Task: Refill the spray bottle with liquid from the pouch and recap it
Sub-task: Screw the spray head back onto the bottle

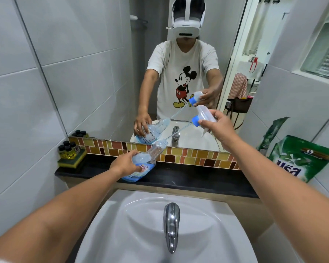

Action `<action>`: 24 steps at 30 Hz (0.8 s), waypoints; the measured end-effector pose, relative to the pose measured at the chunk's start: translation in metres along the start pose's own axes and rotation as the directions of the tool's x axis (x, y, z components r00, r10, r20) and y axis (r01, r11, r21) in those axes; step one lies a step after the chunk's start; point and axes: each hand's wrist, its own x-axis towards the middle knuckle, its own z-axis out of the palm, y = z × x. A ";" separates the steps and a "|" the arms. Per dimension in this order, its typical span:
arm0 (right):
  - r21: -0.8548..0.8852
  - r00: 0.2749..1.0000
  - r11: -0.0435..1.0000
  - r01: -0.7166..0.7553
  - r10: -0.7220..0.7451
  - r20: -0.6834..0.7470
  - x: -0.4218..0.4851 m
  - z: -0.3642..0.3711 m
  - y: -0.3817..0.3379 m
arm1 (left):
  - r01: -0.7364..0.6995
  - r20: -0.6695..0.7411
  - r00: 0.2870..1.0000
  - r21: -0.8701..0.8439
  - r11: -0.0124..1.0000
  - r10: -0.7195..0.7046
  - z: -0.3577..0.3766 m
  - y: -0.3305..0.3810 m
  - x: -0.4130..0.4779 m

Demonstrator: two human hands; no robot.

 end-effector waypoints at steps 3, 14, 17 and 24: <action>-0.063 0.999 0.998 -0.014 0.017 0.051 0.001 0.012 0.005 | -0.025 0.025 0.999 0.006 1.000 0.024 0.004 0.008 0.001; -0.137 0.986 0.988 -0.070 0.089 0.140 -0.004 0.033 0.025 | -0.082 0.082 0.993 -0.094 0.992 0.090 0.022 0.036 0.006; -0.188 0.975 0.976 -0.105 0.139 0.174 -0.003 0.034 0.032 | -0.091 0.091 0.991 -0.120 0.989 0.102 0.025 0.041 0.008; -0.207 0.965 0.973 -0.103 0.148 0.215 0.002 0.031 0.046 | -0.104 0.120 0.985 -0.159 0.982 0.124 0.026 0.044 0.012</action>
